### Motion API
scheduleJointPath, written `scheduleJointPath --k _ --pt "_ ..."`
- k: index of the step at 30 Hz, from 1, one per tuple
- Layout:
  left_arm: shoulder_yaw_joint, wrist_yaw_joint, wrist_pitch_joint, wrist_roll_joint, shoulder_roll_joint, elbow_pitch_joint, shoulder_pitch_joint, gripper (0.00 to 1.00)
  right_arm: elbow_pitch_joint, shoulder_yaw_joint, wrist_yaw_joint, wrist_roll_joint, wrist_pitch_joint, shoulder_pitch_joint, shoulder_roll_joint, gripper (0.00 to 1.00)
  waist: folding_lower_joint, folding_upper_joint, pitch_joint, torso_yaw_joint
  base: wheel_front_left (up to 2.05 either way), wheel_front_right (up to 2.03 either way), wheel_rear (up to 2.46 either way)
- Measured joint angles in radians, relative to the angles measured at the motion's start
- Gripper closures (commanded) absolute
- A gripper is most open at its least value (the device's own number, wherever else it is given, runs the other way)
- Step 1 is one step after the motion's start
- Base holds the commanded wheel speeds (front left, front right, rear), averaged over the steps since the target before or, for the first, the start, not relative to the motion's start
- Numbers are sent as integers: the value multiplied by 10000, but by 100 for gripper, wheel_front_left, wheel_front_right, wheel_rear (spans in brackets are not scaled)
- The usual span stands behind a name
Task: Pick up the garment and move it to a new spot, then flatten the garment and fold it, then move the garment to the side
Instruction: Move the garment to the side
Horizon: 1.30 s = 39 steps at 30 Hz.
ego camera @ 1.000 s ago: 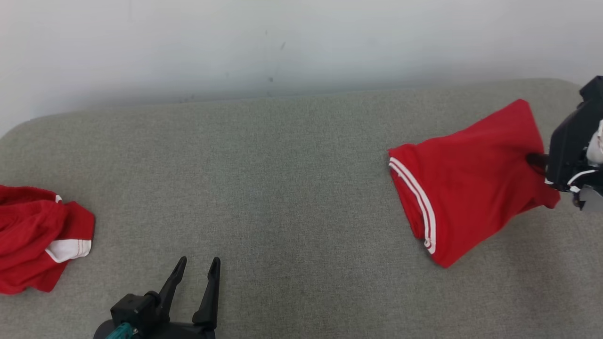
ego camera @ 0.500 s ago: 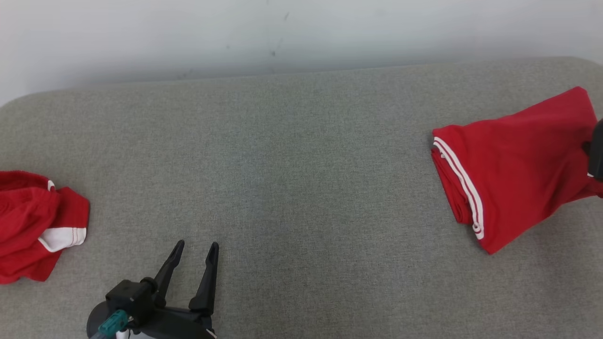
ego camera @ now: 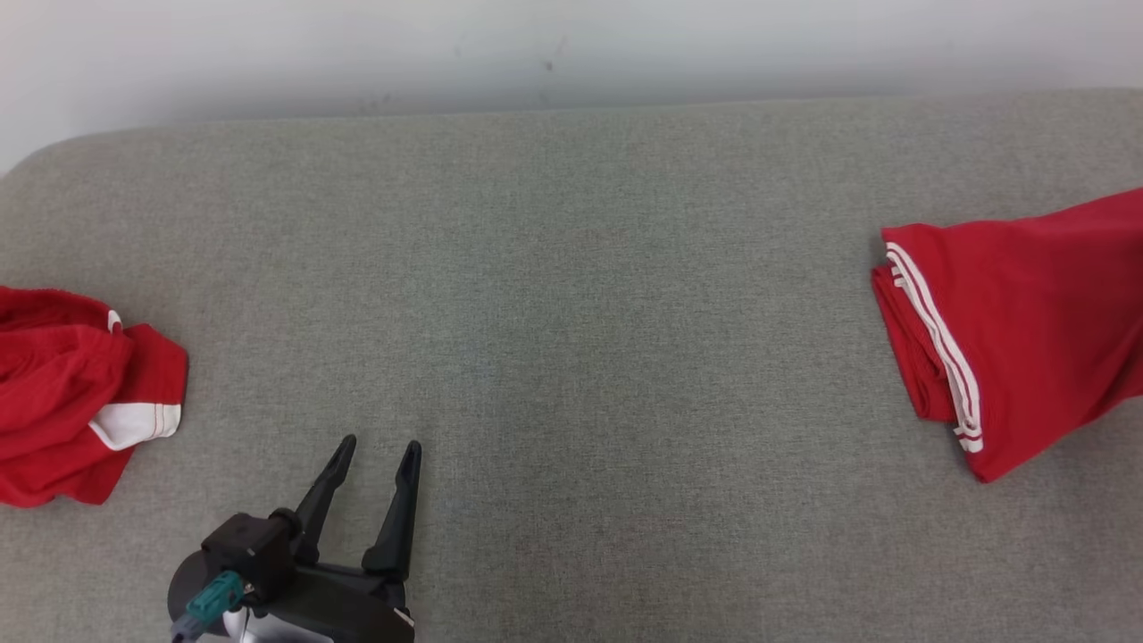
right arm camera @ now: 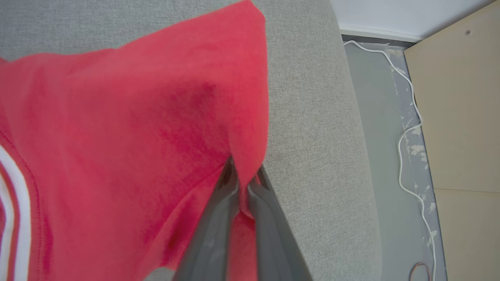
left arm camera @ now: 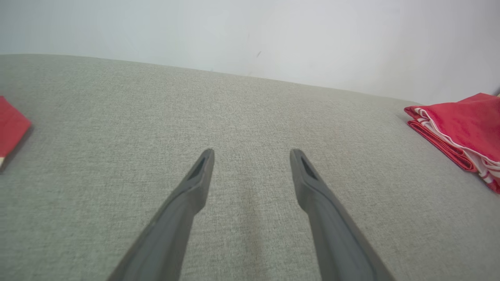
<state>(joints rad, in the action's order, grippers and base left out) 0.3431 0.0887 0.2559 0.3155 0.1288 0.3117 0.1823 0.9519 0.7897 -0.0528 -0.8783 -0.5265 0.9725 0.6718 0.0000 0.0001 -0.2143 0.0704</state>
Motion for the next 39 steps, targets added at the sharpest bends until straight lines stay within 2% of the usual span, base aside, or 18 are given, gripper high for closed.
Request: scheduleJointPath --k 11,12,13,14,23,32,39 --pt "-36 2 0 2 27 13 74 0 591 232 -144 353 251 29 -88 100 0 -1 -124 111 0 0 0" --pt "-36 2 0 2 27 17 74 0 629 268 -144 372 259 43 -88 79 0 -1 -131 114 0 0 0" --pt "-36 6 0 2 25 19 74 0 662 295 -144 407 307 58 -88 35 0 -1 -138 116 0 0 0" --pt "-36 8 0 2 23 23 75 0 708 305 -148 445 366 79 -88 0 0 -1 -145 117 0 0 0" --pt "-84 8 0 6 -6 280 105 0 1051 447 -169 711 625 427 -81 0 0 -1 -41 95 0 0 0" --pt "-174 2 0 59 -130 604 74 0 750 -17 577 316 2075 405 -330 0 0 -1 489 41 0 0 0" --pt "-453 -100 0 119 -33 652 -371 0 125 -516 1009 -19 3802 -52 -345 0 -1 -2 1010 -183 0 0 0"
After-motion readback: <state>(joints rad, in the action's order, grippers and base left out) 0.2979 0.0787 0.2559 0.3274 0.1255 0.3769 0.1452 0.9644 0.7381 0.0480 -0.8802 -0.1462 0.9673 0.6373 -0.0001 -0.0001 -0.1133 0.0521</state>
